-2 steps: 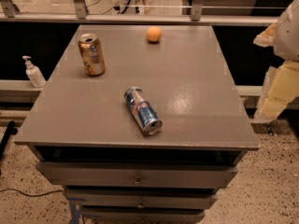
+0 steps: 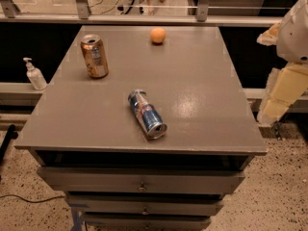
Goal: Move orange near orange can
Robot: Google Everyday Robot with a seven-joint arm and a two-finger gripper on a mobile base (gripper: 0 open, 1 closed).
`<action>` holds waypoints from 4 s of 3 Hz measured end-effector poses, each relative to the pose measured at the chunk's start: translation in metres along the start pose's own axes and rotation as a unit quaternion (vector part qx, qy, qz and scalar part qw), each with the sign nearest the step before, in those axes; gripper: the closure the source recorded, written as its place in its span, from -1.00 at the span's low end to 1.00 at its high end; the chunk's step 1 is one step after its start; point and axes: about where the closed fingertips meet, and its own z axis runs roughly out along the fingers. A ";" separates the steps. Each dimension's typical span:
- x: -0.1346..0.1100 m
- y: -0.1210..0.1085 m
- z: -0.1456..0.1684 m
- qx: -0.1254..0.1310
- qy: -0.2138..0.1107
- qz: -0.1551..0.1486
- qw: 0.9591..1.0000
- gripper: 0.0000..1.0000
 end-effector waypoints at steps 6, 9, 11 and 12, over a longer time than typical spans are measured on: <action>-0.139 -0.256 0.175 0.028 -0.355 0.157 0.921 -1.00; -0.181 -0.324 0.210 0.108 -0.443 0.151 0.877 -1.00; -0.214 -0.342 0.240 0.078 -0.443 0.169 0.877 -1.00; -0.224 -0.337 0.251 0.058 -0.431 0.174 0.884 -1.00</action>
Offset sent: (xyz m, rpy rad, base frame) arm 0.2394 0.0511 -0.0288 0.3861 -0.3240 0.1063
